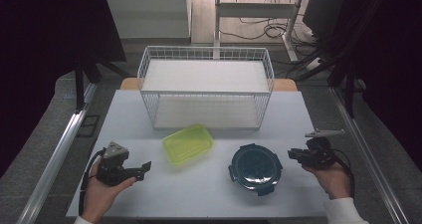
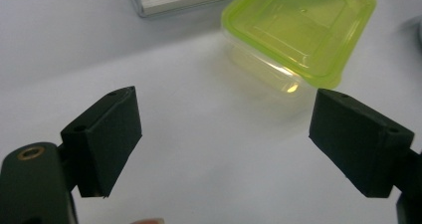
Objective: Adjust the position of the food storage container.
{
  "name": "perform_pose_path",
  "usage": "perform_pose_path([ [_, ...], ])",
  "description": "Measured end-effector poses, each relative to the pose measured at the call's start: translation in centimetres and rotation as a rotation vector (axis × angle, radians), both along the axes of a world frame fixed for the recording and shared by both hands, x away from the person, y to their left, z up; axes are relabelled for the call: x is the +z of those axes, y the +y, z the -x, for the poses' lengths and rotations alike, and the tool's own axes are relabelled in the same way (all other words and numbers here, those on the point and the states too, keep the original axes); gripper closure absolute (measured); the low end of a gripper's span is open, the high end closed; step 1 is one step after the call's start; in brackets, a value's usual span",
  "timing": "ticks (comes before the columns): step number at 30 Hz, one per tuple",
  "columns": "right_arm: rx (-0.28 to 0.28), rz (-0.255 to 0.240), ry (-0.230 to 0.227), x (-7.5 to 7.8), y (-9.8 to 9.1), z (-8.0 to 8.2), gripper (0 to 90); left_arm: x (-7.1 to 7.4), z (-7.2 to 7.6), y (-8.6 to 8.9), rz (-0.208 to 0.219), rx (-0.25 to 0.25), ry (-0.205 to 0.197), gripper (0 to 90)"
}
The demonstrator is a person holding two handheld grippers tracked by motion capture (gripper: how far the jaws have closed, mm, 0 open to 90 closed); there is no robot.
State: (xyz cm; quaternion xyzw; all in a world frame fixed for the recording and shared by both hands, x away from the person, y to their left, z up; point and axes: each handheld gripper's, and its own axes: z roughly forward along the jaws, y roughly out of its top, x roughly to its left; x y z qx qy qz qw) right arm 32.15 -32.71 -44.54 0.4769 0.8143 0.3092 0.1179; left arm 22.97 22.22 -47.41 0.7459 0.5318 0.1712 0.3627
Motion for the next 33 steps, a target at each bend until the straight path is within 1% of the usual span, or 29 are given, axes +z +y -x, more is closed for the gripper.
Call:
perform_pose_path([
  [2, 0.018, 0.024, 0.017, -0.3, 0.1, -0.3, 86.3, -0.1, 0.0, -0.2, -0.023, -0.012, -0.004, 12.6],
  [4, 0.036, 0.038, 0.028, -0.6, 0.3, -0.5, 88.0, -0.3, 0.1, -0.3, -0.026, -0.016, 0.002, 12.6],
  [8, 0.063, 0.065, 0.045, -1.0, 1.1, -0.8, 88.3, -0.4, 0.4, -0.3, -0.032, -0.015, 0.004, 12.6],
  [11, 0.078, 0.072, 0.055, -1.2, 1.6, -1.0, 88.3, -0.6, 0.5, -0.2, -0.031, -0.008, 0.011, 12.7],
  [17, 0.126, 0.097, 0.085, -1.9, 3.0, -1.0, 88.4, -0.7, 0.5, -0.1, -0.031, -0.001, 0.018, 12.8],
  [20, 0.133, 0.125, 0.078, -1.9, 3.3, -0.9, 88.5, -0.8, 0.5, -0.1, -0.033, 0.0, 0.018, 12.8],
  [27, 0.128, 0.137, 0.074, -1.9, 3.4, -0.8, 88.6, -0.8, 0.6, 0.1, -0.032, 0.005, 0.019, 12.9],
  [30, 0.115, 0.159, 0.066, -1.8, 3.8, -0.6, 88.7, -0.8, 0.7, -0.1, -0.033, -0.003, 0.016, 12.9],
  [33, 0.114, 0.159, 0.07, -1.8, 3.8, -0.6, 88.7, -0.8, 0.7, -0.3, -0.034, -0.009, 0.017, 12.9],
])
